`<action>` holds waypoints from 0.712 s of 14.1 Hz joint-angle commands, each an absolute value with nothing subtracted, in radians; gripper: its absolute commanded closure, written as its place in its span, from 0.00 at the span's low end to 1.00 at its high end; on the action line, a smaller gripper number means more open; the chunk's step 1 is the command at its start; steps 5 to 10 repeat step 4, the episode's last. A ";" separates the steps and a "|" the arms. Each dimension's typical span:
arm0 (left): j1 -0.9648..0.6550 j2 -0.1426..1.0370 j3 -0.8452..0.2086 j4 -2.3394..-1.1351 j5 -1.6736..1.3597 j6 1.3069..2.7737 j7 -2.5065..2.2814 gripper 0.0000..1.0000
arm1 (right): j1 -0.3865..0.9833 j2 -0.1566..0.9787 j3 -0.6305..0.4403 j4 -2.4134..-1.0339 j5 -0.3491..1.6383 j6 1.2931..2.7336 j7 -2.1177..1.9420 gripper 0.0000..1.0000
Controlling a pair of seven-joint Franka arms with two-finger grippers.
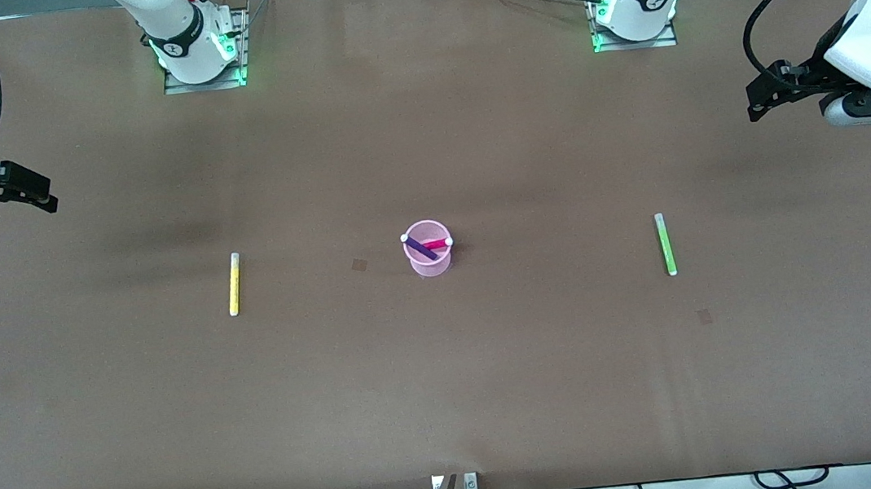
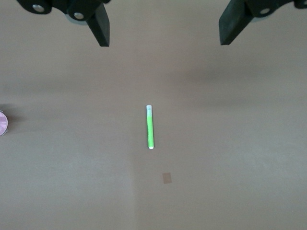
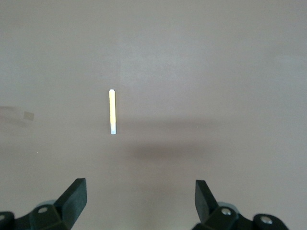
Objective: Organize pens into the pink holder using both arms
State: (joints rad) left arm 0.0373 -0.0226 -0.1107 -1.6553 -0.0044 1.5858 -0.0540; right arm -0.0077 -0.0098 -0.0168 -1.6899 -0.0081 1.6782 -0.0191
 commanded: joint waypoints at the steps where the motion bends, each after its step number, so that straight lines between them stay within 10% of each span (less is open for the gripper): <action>1: 0.035 -0.017 -0.114 -1.631 0.003 1.563 -0.051 0.00 | -0.025 -0.012 -0.003 -1.681 -0.011 1.678 -0.031 0.00; 10: 0.035 -0.017 -0.114 -1.631 0.003 1.565 -0.054 0.00 | -0.025 -0.015 -0.005 -1.681 -0.005 1.667 -0.028 0.00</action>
